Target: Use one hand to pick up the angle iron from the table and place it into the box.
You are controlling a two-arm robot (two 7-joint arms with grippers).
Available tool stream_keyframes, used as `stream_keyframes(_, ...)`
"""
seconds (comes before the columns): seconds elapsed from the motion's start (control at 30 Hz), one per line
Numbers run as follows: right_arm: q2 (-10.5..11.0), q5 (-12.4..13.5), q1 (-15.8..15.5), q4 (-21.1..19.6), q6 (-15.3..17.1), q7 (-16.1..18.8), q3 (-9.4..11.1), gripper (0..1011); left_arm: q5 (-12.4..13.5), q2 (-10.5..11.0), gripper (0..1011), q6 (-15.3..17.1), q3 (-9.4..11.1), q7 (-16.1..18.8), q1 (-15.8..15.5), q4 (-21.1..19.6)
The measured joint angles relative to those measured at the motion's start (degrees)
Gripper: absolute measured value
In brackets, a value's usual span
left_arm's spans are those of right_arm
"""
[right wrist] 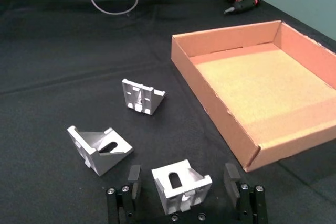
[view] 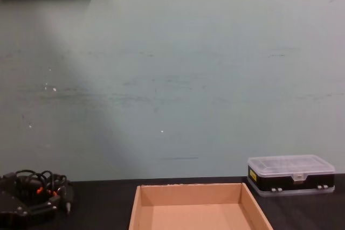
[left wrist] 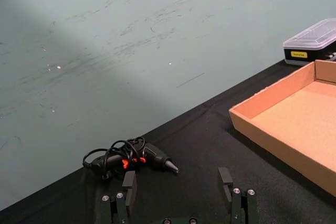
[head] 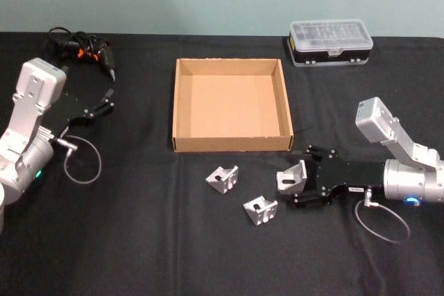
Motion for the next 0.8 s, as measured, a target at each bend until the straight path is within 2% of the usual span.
stream_keyframes(0.57,0.3,0.7,-0.2,-0.2,-0.1,-0.3,-0.4,1002,0.0,0.0,1011,0.0,0.0,0.0,0.0,0.0)
stream_keyframes(0.7,0.3,0.7,-0.2,-0.2,-0.1,-0.3,-0.4,964,0.0,0.0,1011,0.0,0.0,0.0,0.0,0.0)
stream_keyframes(0.8,0.3,0.7,-0.2,-0.2,-0.1,-0.4,-0.3,885,0.0,0.0,1011,0.0,0.0,0.0,0.0,0.0)
